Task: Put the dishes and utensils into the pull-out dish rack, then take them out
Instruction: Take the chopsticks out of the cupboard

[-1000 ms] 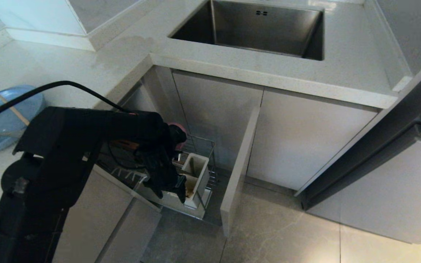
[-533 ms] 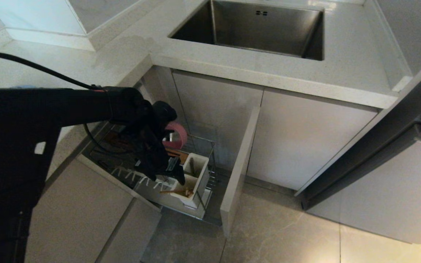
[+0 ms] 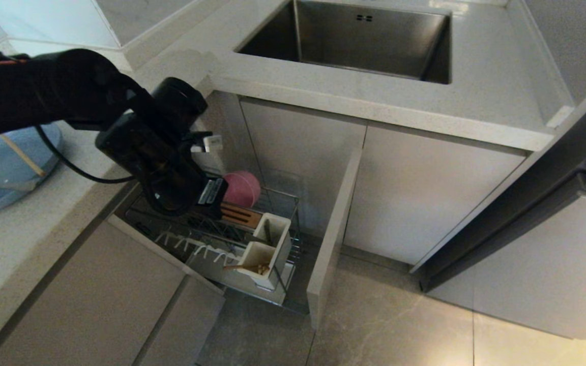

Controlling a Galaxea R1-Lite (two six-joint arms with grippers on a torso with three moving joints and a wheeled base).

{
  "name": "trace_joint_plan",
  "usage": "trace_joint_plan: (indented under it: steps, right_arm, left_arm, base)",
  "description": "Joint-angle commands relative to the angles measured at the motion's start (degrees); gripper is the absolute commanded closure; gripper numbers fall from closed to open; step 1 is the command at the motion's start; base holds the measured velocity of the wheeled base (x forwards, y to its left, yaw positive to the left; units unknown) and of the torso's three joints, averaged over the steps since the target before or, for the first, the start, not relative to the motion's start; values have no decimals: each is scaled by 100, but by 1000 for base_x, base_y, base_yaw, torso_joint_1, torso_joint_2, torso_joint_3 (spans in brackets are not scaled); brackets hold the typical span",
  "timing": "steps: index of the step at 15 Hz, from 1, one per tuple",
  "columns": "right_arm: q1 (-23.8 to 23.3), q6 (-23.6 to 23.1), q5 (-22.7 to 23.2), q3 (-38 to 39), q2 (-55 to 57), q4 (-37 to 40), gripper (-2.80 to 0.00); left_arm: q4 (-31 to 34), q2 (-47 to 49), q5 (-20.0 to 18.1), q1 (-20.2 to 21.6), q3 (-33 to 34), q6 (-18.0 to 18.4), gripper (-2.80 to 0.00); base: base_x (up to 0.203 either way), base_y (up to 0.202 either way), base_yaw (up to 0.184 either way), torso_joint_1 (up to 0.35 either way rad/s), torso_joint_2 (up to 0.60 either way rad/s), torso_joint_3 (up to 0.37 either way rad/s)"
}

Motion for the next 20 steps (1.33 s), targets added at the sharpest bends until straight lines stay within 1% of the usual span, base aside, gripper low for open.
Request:
trace_joint_plan:
  steps: [1,3,5,6,7,9,12,14,16,17,20]
  right_arm:
    - [0,0,0,1,5,-2,0]
    - [0,0,0,1,5,5,0]
    - [0,0,0,1,5,6,0]
    - [0,0,0,1,5,1,0]
    - [0,0,0,1,5,-2,0]
    - [0,0,0,1,5,-2,0]
    - [0,0,0,1,5,2,0]
    - [0,0,0,1,5,2,0]
    - [0,0,0,1,5,-2,0]
    - [0,0,0,1,5,-1,0]
    - [0,0,0,1,5,-2,0]
  left_arm:
    - [5,-538,-16,-12,-11,3,0]
    - [-211,-952,-28,-20,-22,4,0]
    - [-747,-1338,37,-12,-27,13,0]
    - [-1045,-1518,158,18,-27,19,0]
    - [-1337,-1689,327,146,-31,34,0]
    - [-1895,-1930,527,576,-43,45,0]
    - [-2740,-2085,1041,1366,-45,48,0]
    - [-3251,-2071,1488,1843,-46,47,0]
    - [-3433,-1960,1853,2202,-46,2,0]
    - [-3437,-1903,1938,2320,-38,-89,0]
    - [-3272,-1687,2222,2626,-37,-631,0]
  base:
    - [0,0,0,0,0,0]
    - [0,0,0,0,0,0]
    - [0,0,0,0,0,0]
    - [0,0,0,0,0,0]
    - [0,0,0,0,0,0]
    - [0,0,0,0,0,0]
    - [0,0,0,0,0,0]
    - [0,0,0,0,0,0]
    - [0,0,0,0,0,0]
    - [0,0,0,0,0,0]
    - [0,0,0,0,0,0]
